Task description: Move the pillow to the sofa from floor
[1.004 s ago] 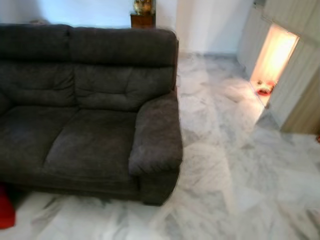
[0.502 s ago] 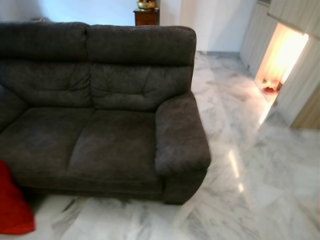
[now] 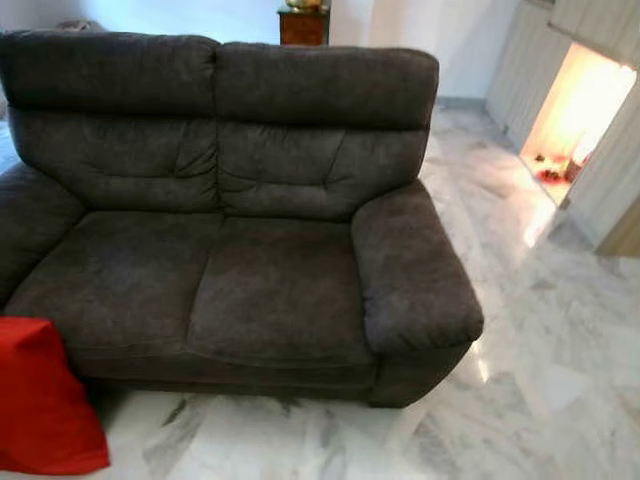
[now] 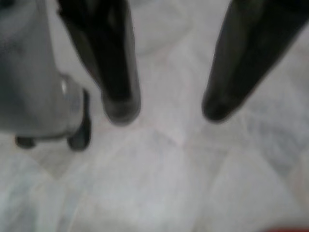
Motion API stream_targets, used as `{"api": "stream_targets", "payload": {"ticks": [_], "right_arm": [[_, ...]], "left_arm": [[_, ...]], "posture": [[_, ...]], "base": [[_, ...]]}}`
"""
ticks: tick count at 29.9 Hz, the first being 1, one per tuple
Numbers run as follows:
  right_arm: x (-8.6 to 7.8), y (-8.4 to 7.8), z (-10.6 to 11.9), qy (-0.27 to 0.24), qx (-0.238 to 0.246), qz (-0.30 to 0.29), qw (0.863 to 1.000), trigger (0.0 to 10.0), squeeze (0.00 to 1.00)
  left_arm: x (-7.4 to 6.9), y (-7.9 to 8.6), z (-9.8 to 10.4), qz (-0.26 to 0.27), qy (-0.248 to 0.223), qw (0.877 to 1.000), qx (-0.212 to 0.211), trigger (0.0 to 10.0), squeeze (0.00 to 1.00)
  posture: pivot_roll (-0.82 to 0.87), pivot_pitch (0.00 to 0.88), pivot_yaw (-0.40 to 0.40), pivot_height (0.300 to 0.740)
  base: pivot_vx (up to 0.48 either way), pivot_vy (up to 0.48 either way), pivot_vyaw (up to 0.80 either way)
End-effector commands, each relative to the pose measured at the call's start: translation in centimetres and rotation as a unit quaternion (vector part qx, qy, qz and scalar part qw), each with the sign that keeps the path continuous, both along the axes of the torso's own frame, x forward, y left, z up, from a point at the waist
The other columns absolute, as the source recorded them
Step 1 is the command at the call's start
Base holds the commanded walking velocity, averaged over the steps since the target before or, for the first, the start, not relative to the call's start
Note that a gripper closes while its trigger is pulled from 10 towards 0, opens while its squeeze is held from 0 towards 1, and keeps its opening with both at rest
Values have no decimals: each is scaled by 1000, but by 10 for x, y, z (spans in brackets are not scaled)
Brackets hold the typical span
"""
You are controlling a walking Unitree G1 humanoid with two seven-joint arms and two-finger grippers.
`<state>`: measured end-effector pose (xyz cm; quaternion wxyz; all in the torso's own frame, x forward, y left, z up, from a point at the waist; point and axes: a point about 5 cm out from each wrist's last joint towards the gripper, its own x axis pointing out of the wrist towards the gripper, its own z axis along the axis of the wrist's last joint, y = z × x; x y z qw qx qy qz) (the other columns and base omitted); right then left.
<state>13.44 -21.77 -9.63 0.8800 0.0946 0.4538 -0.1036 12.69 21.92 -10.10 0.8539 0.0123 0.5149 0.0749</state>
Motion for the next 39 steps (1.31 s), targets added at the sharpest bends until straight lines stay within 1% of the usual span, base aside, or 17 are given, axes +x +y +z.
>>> {"api": "stream_targets", "payload": {"ticks": [1,7,11,16,21,24,30,32,33,39], "right_arm": [[-2,4,-1,4,4,0,1000,10000,0],[-3,5,-2,6,7,2,1000,10000,0],[-3,5,-2,6,9,3,1000,10000,0],[-3,5,-2,5,9,2,1000,10000,0],[-3,4,-2,3,9,1,1000,10000,0],[-3,4,-2,3,9,1,1000,10000,0],[-3,5,-2,4,10,4,1000,10000,0],[-3,5,-2,5,10,4,1000,10000,0],[-3,5,-2,5,10,5,1000,10000,0],[-3,5,-2,5,11,5,1000,10000,0]], "left_arm": [[-9,14,1,-1,10,1000,14,10000,0],[-10,18,1,-4,10,1000,17,10000,0],[-7,21,3,-5,6,1000,18,10000,0],[-5,25,5,-6,1,1000,19,10000,0],[-6,33,7,-3,-6,1000,20,10000,0],[-5,34,8,-3,-8,1000,20,10000,0],[-1,25,6,-6,-12,1000,18,10000,0],[-1,25,6,-6,-12,1000,17,10000,0],[1,22,6,-7,-14,1000,16,10000,0],[2,19,6,-7,-15,1000,14,10000,0]], "posture": [[-58,26,20,740],[-59,15,28,740],[-59,9,31,740],[-59,10,31,740],[-55,26,27,740],[-54,30,27,740],[-52,42,30,740],[-52,42,30,740],[-52,42,30,740],[-51,47,30,740]], "base": [[0,480,0],[0,480,0],[0,480,0],[0,480,0],[0,480,0],[0,480,0],[0,480,0],[0,480,0],[0,480,0],[0,480,0]]}}
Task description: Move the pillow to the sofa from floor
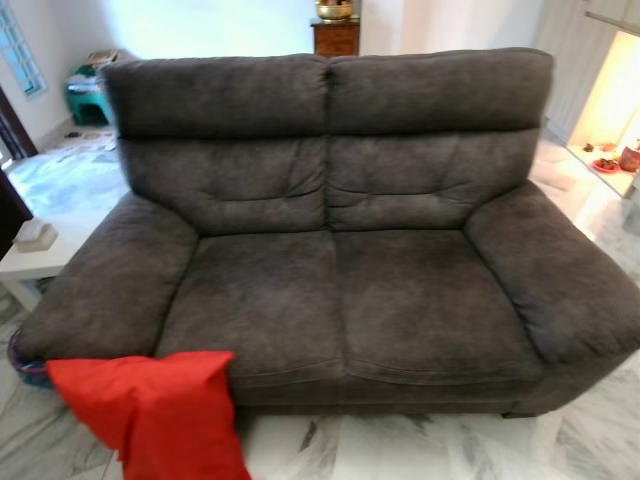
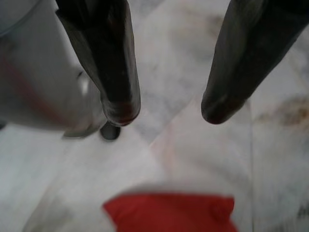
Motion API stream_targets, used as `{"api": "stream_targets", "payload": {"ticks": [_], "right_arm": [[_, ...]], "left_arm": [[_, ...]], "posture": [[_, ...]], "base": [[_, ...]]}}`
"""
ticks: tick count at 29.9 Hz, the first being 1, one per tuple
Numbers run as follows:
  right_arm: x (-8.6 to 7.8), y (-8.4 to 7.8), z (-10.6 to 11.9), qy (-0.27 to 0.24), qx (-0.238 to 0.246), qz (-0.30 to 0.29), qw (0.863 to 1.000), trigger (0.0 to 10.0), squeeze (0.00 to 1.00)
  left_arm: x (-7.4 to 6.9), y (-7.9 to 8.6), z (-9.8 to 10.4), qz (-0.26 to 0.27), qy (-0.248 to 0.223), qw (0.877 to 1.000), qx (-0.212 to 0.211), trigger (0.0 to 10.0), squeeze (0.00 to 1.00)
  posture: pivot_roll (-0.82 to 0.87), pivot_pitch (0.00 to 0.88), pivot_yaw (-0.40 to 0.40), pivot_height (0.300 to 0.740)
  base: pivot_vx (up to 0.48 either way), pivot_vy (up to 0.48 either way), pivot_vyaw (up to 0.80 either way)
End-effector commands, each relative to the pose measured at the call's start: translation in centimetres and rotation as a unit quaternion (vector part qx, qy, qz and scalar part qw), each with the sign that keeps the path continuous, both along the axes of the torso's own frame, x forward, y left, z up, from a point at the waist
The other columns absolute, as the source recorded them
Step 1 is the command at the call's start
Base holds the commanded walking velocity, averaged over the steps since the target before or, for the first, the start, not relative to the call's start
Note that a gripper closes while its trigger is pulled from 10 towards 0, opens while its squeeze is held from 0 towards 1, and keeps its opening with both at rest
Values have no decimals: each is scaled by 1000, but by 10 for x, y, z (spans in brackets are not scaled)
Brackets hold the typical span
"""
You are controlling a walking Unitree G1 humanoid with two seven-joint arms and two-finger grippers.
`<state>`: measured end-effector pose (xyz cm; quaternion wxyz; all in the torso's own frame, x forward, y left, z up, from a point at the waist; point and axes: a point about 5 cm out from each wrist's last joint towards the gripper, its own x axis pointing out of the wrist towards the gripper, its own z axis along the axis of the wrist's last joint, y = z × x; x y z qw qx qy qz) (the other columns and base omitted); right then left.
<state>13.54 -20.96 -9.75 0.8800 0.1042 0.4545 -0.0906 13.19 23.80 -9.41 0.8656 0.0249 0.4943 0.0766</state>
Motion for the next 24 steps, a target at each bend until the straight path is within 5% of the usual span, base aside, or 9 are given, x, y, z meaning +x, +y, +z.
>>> {"api": "stream_targets", "payload": {"ticks": [1,13,24], "right_arm": [[-4,-4,-1,7,-4,-1,1000,10000,0],[-3,-3,-1,7,-2,6,1000,10000,0],[-3,-2,-1,7,-1,5,1000,10000,0]], "left_arm": [[-4,0,-1,0,8,1000,1,10000,0],[-6,-3,-3,1,14,1000,1,10000,0],[0,-3,-1,0,2,1000,-3,10000,0]], "posture": [[-51,46,30,740],[-48,48,32,740],[-48,49,33,740]], "base": [[0,480,0],[0,468,0],[0,23,0]]}}
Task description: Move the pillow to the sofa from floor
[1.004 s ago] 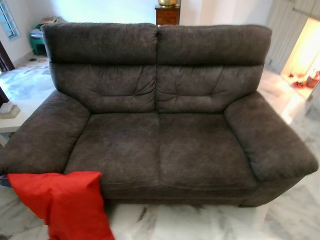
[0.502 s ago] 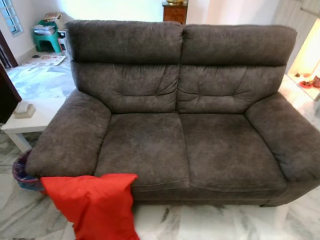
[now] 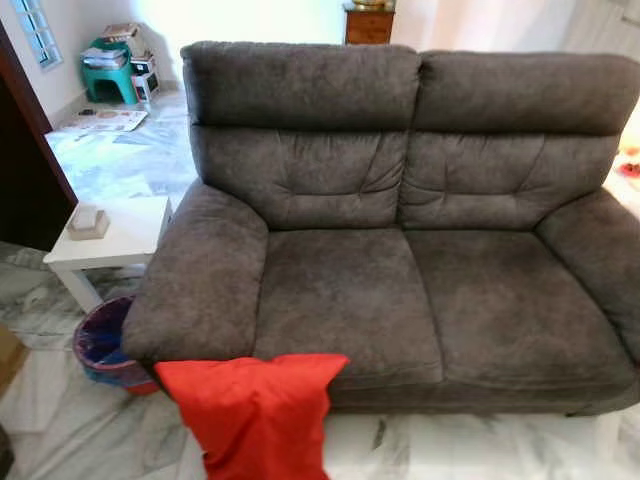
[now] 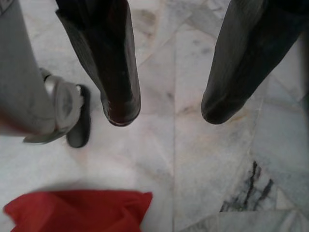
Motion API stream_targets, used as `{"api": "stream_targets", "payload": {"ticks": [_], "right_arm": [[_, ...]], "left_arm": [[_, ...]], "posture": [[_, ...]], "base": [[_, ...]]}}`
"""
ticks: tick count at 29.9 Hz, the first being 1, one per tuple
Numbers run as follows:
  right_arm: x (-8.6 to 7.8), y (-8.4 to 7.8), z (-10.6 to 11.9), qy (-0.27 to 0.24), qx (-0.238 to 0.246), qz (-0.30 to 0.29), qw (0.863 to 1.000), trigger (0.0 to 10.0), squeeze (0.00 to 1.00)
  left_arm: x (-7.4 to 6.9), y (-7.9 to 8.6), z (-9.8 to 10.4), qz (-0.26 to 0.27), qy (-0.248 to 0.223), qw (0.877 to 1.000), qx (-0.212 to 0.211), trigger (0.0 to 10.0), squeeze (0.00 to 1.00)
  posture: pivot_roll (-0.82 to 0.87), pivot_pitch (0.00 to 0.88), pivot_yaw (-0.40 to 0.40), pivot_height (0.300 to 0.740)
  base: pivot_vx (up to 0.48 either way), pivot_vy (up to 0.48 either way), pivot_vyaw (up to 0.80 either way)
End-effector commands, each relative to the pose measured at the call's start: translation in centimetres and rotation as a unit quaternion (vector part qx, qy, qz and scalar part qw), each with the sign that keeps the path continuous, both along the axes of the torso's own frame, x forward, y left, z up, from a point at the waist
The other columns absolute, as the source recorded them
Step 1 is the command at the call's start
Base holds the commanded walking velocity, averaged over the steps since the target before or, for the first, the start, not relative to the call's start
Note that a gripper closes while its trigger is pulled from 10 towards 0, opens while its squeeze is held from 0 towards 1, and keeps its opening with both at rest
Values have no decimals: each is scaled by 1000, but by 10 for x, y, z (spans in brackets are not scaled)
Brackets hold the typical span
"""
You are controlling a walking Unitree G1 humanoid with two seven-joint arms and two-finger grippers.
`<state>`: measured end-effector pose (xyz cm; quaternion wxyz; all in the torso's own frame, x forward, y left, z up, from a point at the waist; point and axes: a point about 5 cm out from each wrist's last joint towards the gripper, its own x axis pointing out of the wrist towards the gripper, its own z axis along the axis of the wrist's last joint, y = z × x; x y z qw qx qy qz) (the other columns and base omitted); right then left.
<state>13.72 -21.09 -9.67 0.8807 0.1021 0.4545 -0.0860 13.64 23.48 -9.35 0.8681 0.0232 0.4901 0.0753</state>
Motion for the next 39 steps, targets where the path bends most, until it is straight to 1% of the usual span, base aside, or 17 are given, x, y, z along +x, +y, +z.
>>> {"api": "stream_targets", "payload": {"ticks": [1,5,9,14,17,19,24,32,36,39], "right_arm": [[-5,-1,-2,8,-2,0,1000,10000,0],[-5,-1,-2,7,-4,2,1000,10000,0],[-5,-1,-1,6,-7,4,1000,10000,0],[-5,-1,-1,6,-7,3,1000,10000,0],[-5,-1,-1,6,-6,2,1000,10000,0],[-4,-1,-1,6,-7,3,1000,10000,0],[-5,-1,-2,7,-4,-6,1000,10000,0],[-5,-1,-2,7,-4,-9,1000,10000,0],[-5,-1,-2,6,-4,-11,1000,10000,0],[-5,-2,-2,6,-5,-11,1000,10000,0]], "left_arm": [[-5,-1,-2,0,7,1000,-2,10000,0],[-3,-3,-2,-2,7,1000,-3,10000,0],[-6,1,-2,0,9,1000,-2,10000,0],[-7,1,-2,1,9,1000,-2,10000,0],[-8,-1,-3,1,12,1000,-3,10000,0],[-8,-6,-4,0,14,1000,-6,10000,0],[-8,-11,-6,-3,16,1000,-8,10000,0],[-8,-8,-5,1,13,1000,-7,10000,0],[-8,-3,-4,3,12,1000,-6,10000,0],[-8,-2,-3,4,11,1000,-7,10000,0]], "posture": [[-48,49,33,740],[-46,50,34,740],[-44,50,35,740],[-45,51,35,740],[-45,50,36,740],[-44,51,36,740],[-46,51,37,740],[-44,51,35,740],[-44,51,34,740],[-45,51,33,740]], "base": [[0,0,0],[0,0,0],[0,0,216],[0,0,800],[0,0,800],[0,0,713],[0,0,0],[0,0,0],[0,0,0],[252,0,0]]}}
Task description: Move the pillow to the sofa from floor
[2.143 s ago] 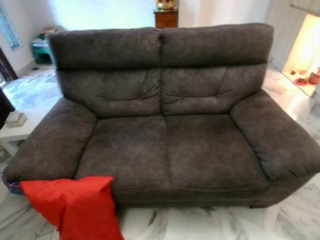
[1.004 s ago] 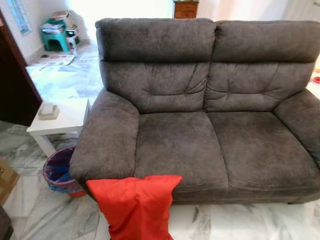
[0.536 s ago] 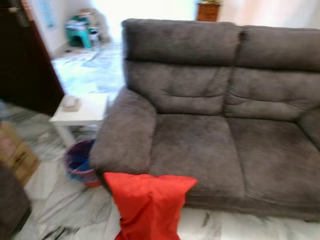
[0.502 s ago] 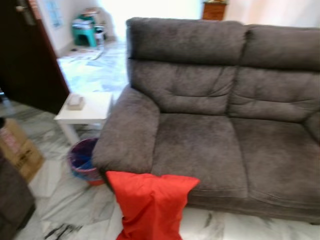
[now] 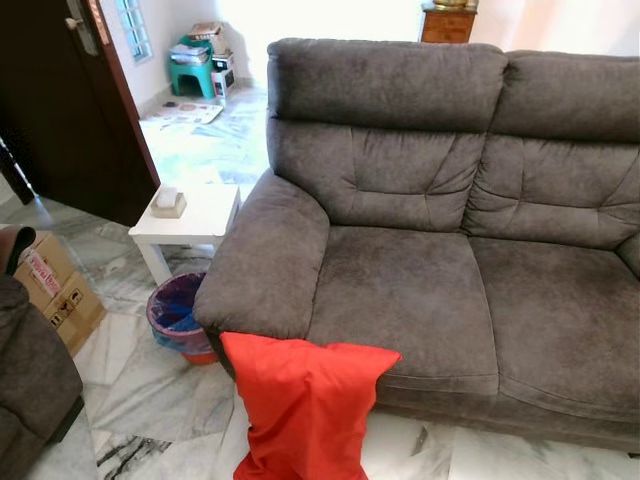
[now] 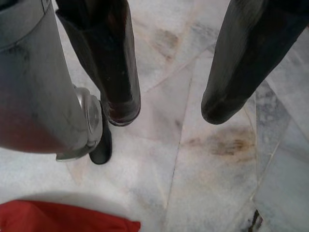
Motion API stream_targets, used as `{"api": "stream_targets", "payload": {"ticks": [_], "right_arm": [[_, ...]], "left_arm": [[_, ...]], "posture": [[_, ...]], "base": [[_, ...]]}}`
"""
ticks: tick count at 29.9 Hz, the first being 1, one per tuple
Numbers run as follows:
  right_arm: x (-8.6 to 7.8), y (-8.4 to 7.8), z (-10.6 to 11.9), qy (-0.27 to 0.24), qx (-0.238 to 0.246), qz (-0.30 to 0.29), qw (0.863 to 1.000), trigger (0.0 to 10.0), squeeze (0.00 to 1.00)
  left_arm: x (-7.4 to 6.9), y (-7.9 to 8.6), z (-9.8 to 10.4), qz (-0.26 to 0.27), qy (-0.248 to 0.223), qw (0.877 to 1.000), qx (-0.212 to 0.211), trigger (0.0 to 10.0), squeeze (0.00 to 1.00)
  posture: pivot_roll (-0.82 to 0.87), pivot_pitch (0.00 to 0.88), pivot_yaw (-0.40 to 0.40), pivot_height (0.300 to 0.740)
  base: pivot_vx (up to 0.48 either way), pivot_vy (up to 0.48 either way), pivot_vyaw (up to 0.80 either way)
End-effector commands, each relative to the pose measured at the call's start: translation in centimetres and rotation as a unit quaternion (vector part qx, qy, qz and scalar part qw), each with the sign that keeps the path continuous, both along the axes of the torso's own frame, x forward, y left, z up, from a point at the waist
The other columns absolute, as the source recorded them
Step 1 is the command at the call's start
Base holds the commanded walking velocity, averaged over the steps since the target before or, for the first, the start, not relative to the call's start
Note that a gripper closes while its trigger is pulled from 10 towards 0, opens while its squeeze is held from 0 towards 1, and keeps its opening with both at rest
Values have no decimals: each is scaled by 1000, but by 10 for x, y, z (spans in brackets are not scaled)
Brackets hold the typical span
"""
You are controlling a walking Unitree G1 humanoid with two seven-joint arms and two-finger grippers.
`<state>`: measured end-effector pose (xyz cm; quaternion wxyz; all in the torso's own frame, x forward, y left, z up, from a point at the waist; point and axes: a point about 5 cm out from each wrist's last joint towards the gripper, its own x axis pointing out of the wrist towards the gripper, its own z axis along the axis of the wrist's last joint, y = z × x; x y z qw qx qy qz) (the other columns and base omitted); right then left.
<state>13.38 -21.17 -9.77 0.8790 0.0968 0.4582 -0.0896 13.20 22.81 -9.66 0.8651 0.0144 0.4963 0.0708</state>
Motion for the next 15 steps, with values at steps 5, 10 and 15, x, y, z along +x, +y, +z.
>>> {"api": "stream_targets", "payload": {"ticks": [5,10,15], "right_arm": [[-2,-1,-1,2,-1,-8,1000,10000,0],[-2,-1,-1,5,-3,-7,1000,10000,0],[-2,-1,0,4,-3,-7,1000,10000,0]], "left_arm": [[-4,6,0,5,4,1000,2,10000,0],[-4,7,0,5,4,1000,2,10000,0],[-3,8,1,7,4,1000,2,10000,0]], "posture": [[-44,51,33,740],[-44,51,33,740],[-41,50,33,740]], "base": [[262,0,0],[277,0,0],[289,0,0]]}}
